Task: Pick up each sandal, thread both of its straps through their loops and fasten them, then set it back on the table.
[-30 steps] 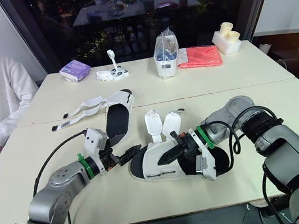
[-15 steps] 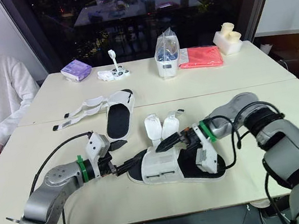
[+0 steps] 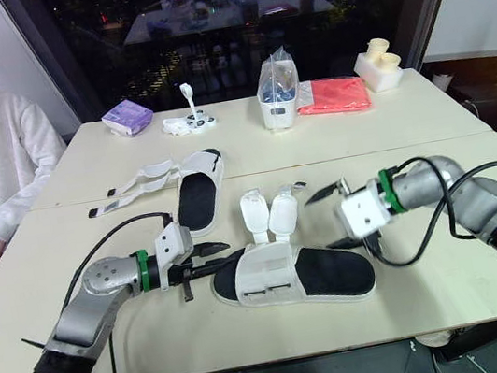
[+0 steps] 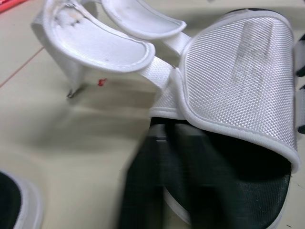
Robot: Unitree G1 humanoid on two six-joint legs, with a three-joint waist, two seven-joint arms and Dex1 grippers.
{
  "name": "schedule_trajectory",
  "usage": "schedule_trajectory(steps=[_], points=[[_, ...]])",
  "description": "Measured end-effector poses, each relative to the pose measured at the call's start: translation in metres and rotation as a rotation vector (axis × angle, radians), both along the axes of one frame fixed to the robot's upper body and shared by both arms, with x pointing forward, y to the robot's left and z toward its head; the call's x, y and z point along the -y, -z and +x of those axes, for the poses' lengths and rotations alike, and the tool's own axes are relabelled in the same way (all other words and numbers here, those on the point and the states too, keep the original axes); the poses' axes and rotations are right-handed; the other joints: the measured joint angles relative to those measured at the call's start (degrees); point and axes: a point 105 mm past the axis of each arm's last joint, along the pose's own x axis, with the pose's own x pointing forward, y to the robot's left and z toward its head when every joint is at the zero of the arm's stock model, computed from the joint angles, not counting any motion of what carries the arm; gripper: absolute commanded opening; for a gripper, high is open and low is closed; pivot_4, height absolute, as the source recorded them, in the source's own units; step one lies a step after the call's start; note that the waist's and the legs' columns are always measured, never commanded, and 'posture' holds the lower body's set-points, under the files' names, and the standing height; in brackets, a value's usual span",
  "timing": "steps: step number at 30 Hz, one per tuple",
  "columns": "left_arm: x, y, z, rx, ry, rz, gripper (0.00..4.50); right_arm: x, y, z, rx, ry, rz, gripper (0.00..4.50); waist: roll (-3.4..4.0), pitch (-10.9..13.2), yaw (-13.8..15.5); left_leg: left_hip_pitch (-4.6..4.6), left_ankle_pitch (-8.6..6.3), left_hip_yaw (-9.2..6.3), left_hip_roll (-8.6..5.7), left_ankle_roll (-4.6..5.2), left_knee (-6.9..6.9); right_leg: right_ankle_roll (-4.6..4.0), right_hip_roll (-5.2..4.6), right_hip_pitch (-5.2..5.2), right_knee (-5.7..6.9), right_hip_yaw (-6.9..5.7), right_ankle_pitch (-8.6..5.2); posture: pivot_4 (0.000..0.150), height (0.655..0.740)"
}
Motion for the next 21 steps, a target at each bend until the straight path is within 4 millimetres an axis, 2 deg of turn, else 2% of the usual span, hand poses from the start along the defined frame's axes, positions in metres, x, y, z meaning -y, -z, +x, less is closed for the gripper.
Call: schedule_trajectory(steps=[3,7,12,16,21], points=[[0.001,0.008,-0.003,-0.035,0.049,0.033,0.07,0.005,-0.006,0.002,-0.105,0.147,0.153,4.5,-0.01,0.0,0.4,-0.08,-0.02,0.0,0.0,0.03,0.0,0.0,-0.04,-0.04,-0.04,-0.08,0.0,0.15,0.74],[0.001,0.014,-0.009,-0.068,0.105,0.065,0.07,0.009,0.006,-0.002,-0.284,0.283,0.282,4.5,-0.01,0.01,1.08,-0.11,-0.04,0.03,-0.02,0.07,0.01,-0.01,-0.08,-0.09,-0.05,-0.08,0.01,0.15,0.74],[0.004,0.016,-0.009,-0.071,0.121,0.062,0.07,0.005,0.006,0.0,-0.409,0.392,0.471,4.5,-0.01,0.0,1.33,-0.13,-0.1,0.02,-0.04,0.15,0.01,0.0,-0.13,-0.09,-0.04,-0.09,0.01,0.15,0.74],[0.012,0.017,-0.008,-0.061,0.132,0.053,0.07,0.009,0.023,-0.001,-0.555,0.507,0.575,4.5,-0.04,0.01,1.33,-0.16,-0.12,0.03,-0.06,0.2,0.02,0.0,-0.15,-0.08,-0.05,-0.12,0.01,0.15,0.74],[0.018,0.021,-0.006,-0.064,0.134,0.04,0.07,-0.001,0.036,-0.004,-0.76,0.554,0.707,4.5,-0.04,0.01,1.12,-0.17,-0.12,0.05,-0.05,0.2,0.02,0.0,-0.09,-0.12,-0.02,-0.17,0.02,0.15,0.74]])
